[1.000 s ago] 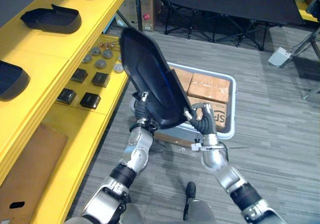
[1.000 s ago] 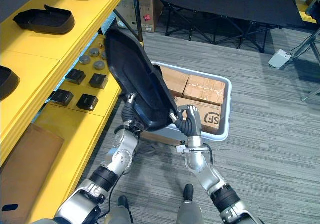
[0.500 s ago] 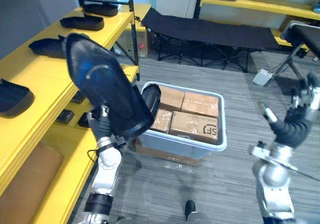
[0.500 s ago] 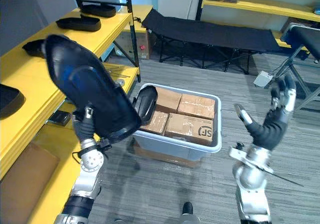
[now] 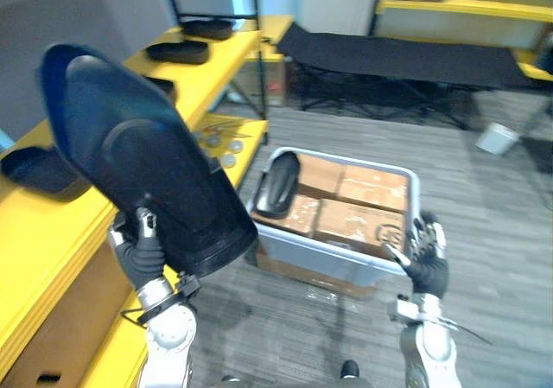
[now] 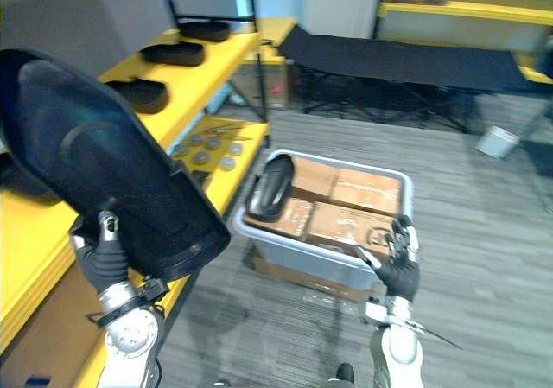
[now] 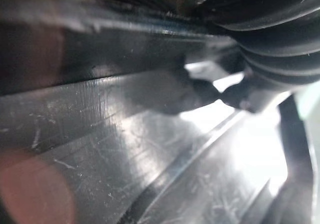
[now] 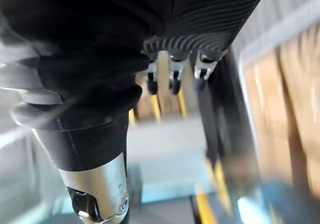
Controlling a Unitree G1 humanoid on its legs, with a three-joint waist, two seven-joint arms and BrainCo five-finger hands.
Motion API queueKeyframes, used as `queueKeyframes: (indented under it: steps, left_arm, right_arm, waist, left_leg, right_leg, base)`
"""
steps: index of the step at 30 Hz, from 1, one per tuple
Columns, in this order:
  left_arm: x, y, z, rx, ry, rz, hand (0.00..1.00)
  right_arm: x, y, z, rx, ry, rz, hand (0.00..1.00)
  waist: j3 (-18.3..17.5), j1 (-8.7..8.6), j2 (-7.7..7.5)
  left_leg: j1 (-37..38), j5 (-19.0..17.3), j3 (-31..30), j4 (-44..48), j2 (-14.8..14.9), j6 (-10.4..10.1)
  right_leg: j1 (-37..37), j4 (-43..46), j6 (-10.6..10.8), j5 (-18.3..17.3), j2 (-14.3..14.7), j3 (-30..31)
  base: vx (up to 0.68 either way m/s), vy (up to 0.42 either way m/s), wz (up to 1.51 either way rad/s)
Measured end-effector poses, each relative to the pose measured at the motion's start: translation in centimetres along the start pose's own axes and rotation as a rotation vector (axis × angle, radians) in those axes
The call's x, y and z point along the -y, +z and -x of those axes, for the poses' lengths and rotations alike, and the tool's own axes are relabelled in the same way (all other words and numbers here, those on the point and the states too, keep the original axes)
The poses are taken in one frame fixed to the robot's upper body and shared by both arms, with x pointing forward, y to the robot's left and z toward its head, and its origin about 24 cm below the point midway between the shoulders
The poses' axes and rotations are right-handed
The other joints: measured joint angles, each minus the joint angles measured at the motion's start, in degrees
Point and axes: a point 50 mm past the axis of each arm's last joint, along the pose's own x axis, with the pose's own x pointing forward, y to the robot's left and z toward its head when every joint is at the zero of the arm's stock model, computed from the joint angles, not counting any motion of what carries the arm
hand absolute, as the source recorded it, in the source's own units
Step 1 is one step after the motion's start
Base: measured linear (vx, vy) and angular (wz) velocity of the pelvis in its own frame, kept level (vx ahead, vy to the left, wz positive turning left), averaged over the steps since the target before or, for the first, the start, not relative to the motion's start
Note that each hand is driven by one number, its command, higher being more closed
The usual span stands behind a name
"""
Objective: Walk over and take plastic housings, then place them on the shelf
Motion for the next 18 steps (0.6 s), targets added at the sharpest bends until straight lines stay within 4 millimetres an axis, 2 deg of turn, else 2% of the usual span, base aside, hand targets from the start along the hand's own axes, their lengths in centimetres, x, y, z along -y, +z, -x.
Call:
queueKeyframes:
  steps: [2, 4, 5, 6, 7, 8, 9, 11, 14, 17, 18]
  left_arm:
    - [-2.0, -0.2, -0.4, 0.001, 0.054, -0.051, 1.00]
    - [-4.7, 0.1, -0.8, 0.002, 0.096, -0.071, 1.00]
    - [-4.9, 0.1, -0.8, 0.001, 0.096, -0.070, 1.00]
    - [-5.1, 0.3, -0.9, 0.009, 0.079, -0.053, 1.00]
    - [-5.0, 0.4, -0.8, 0.013, 0.043, -0.029, 1.00]
    - [-4.9, 0.5, -0.7, 0.013, 0.022, -0.009, 1.00]
    - [-4.6, 0.7, -0.7, 0.023, -0.017, 0.019, 1.00]
    - [-4.4, 1.3, -0.7, 0.049, -0.045, 0.029, 1.00]
    - [-3.9, 1.9, -1.0, 0.069, -0.081, 0.090, 1.00]
    - [-3.7, 2.0, -1.1, 0.076, -0.084, 0.136, 1.00]
    - [-3.8, 2.1, -1.1, 0.088, -0.079, 0.143, 1.00]
  right_arm:
    - [-1.1, 0.8, -1.2, 0.055, 0.101, 0.082, 0.00]
    - [-0.7, 2.0, -3.1, 0.115, 0.100, 0.126, 0.00]
    - [-0.5, 2.1, -3.3, 0.119, 0.089, 0.130, 0.00]
    - [0.8, 2.4, -3.6, 0.126, 0.023, 0.144, 0.00]
    - [2.4, 2.7, -3.7, 0.120, -0.049, 0.170, 0.00]
    - [3.1, 2.9, -3.6, 0.119, -0.082, 0.179, 0.00]
    - [4.0, 3.2, -3.2, 0.122, -0.132, 0.187, 0.00]
    - [3.7, 2.9, -3.1, 0.102, -0.143, 0.167, 0.00]
    - [2.2, 2.6, -2.9, 0.094, -0.090, 0.123, 0.00]
    - [1.8, 2.9, -3.1, 0.126, -0.077, 0.108, 0.00]
    - [1.8, 3.2, -3.2, 0.145, -0.076, 0.105, 0.00]
  waist:
    - [0.14, 2.25, 0.01]
    - [0.47, 5.25, -0.69]
    - [0.46, 5.16, -0.74]
    - [0.76, 4.77, -0.92]
    - [0.85, 4.48, -0.92]
    - [0.86, 4.39, -0.77]
    - [1.19, 4.32, -0.13]
    - [2.60, 5.04, -0.69]
    - [5.89, 4.90, -1.75]
    - [8.39, 4.97, -1.73]
    - [9.10, 4.99, -1.12]
  left_leg:
    - [-0.95, 0.48, -3.22, -0.04, -0.88, 0.17]
    - [-3.54, 2.05, -7.41, -0.36, -2.14, 0.71]
    - [-4.30, 2.00, -6.99, -0.34, -2.07, 1.09]
    - [-5.49, 2.83, -2.61, -0.24, -0.94, 2.60]
    - [-6.59, 5.33, 4.05, -0.48, 0.60, 3.52]
    - [-7.27, 6.70, 6.68, -0.66, 1.03, 3.69]
    - [-8.11, 10.08, 8.91, -1.94, 0.74, 3.23]
    - [-8.04, 11.09, 8.63, -3.39, -1.29, 3.87]
    - [-8.01, 10.08, 9.14, -1.45, -2.18, 4.99]
    - [-11.04, 3.96, 9.56, 9.29, -0.56, 5.39]
    - [-13.12, 0.49, 9.09, 15.46, 0.70, 5.42]
  right_leg:
    - [2.00, -0.59, 0.31, -0.27, -0.24, -3.58]
    - [5.96, -1.04, 0.99, -1.49, -0.34, -11.97]
    - [6.49, -0.98, 1.05, -1.77, -0.36, -13.41]
    - [8.83, -0.58, 1.72, -2.68, -0.64, -19.46]
    - [10.07, 1.40, 2.59, -3.97, -1.53, -24.26]
    - [10.34, 2.67, 3.08, -4.77, -2.17, -26.30]
    - [10.71, 5.27, 3.95, -5.97, -3.54, -29.07]
    - [10.01, 7.57, 3.82, -6.29, -5.86, -29.42]
    - [9.54, 11.18, 2.89, -7.56, -8.39, -28.80]
    - [8.53, 16.97, 3.11, -11.11, -10.77, -26.12]
    - [8.54, 19.09, 4.64, -12.93, -11.18, -25.13]
  base:
    - [0.01, -0.002, 1.02]
    - [0.02, -0.025, 1.51]
    - [0.01, -0.018, 2.01]
    - [0.03, 0.028, 2.14]
    - [0.06, 0.063, 2.32]
    - [0.11, 0.129, 1.93]
    - [0.12, 0.182, 1.25]
    - [0.09, 0.210, 0.53]
    - [-0.01, 0.126, -0.06]
    - [-0.04, 0.067, -0.23]
    - [-0.05, 0.097, -0.15]
